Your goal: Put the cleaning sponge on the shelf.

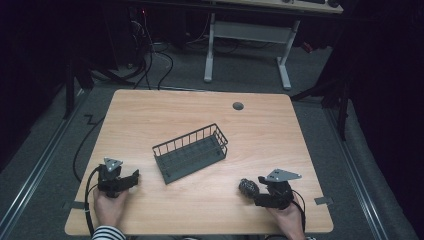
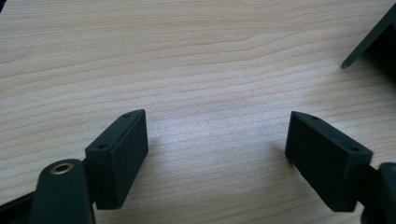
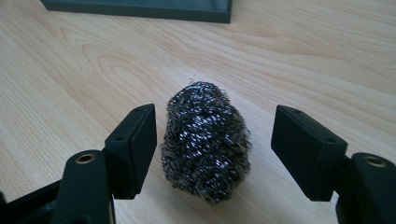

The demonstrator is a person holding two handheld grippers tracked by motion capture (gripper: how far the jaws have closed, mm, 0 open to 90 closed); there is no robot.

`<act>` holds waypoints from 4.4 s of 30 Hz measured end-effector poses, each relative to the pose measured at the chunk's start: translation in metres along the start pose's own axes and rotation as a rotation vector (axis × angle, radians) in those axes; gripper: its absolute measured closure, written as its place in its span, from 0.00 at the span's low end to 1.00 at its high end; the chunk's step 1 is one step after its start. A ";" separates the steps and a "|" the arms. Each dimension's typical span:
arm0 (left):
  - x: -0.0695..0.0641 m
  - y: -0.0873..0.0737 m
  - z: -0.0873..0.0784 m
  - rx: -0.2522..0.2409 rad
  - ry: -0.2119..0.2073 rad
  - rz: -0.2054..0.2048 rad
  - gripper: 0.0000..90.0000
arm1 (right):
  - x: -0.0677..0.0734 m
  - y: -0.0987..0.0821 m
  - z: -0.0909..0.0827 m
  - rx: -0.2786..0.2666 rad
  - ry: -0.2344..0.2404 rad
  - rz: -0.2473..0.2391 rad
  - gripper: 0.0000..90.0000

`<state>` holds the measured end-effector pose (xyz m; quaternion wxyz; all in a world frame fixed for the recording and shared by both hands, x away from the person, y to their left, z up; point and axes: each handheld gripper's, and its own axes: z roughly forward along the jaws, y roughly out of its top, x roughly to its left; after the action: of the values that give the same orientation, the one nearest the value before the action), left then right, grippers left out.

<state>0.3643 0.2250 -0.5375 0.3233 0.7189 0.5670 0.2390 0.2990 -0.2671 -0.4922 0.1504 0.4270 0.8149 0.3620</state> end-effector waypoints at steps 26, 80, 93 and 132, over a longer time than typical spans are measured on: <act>0.000 0.000 0.000 -0.003 -0.002 -0.001 0.26 | 0.008 0.025 0.014 0.016 0.073 -0.071 0.56; 0.002 -0.001 -0.001 -0.013 -0.008 -0.021 0.28 | 0.026 0.191 0.040 -0.089 0.146 -0.159 0.56; 0.003 -0.001 -0.001 -0.012 -0.012 -0.023 0.28 | 0.027 0.202 0.077 -0.023 0.137 -0.142 0.55; 0.002 -0.001 -0.001 -0.014 -0.006 -0.022 0.28 | 0.016 0.192 0.092 -0.012 0.093 -0.130 0.41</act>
<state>0.3637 0.2274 -0.5373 0.3326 0.7113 0.5721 0.2371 0.4529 -0.1401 -0.4168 0.1380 0.3551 0.8448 0.3758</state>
